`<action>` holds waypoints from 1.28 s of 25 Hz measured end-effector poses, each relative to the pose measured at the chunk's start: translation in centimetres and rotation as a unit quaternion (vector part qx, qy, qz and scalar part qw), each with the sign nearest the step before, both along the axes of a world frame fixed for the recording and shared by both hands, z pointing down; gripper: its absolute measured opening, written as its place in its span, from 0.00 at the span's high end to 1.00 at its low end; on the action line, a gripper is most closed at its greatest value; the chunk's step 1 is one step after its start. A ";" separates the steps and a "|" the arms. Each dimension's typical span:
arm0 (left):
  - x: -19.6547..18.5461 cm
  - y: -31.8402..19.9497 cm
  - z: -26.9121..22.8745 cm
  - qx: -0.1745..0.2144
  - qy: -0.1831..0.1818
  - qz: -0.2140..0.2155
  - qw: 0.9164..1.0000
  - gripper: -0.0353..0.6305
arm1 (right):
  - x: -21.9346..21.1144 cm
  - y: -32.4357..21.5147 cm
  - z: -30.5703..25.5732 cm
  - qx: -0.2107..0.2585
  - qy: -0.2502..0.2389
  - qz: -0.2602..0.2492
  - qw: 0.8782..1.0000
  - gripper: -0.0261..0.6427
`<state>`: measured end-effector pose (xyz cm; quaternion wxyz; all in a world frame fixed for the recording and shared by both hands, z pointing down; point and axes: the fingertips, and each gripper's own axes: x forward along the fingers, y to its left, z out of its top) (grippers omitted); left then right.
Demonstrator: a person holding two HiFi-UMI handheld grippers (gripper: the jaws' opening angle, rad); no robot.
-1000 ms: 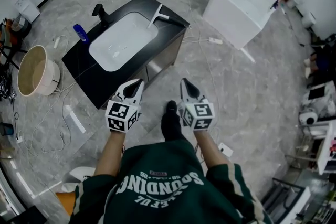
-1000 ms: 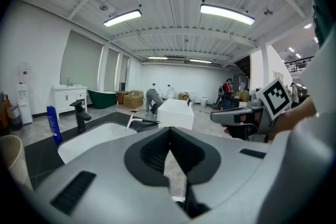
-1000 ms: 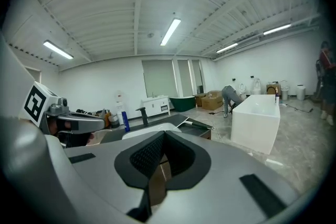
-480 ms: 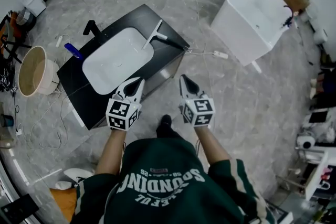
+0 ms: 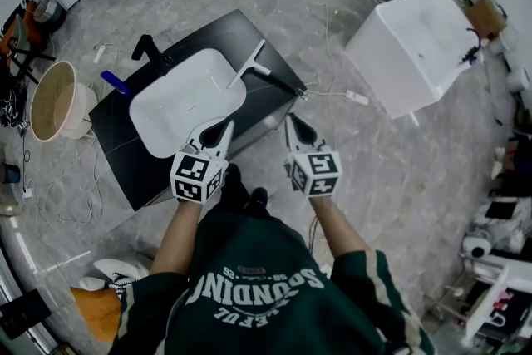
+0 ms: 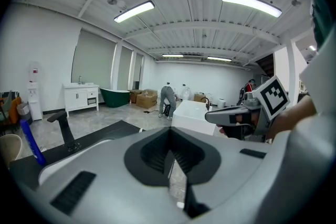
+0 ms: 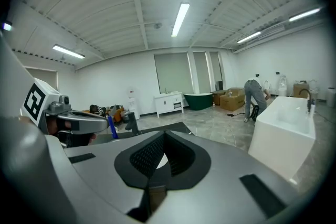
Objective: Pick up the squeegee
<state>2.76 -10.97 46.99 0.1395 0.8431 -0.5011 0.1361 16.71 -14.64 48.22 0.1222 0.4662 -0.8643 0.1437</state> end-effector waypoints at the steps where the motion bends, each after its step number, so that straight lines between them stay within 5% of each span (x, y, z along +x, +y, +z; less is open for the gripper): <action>1: 0.0 -0.7 0.0 0.002 0.001 0.001 1.000 0.94 | -0.2 -0.6 0.0 0.001 0.001 -0.001 1.000 0.96; 15: -1.7 -10.6 1.5 -0.008 0.015 0.026 1.000 0.94 | -3.0 -9.0 0.3 -0.005 0.011 0.011 1.000 0.96; 22: -1.9 -11.7 3.5 -0.031 0.020 0.029 0.999 0.94 | -4.1 -10.0 1.5 -0.001 0.040 -0.029 0.999 0.95; 27: -2.2 -11.7 5.1 -0.049 0.023 0.024 0.998 0.94 | -4.6 -9.6 3.4 -0.021 0.063 -0.058 0.996 0.78; 32: -2.2 -12.0 5.6 -0.056 0.024 0.021 0.998 0.94 | -4.7 -9.5 4.9 -0.031 0.080 -0.076 0.993 0.73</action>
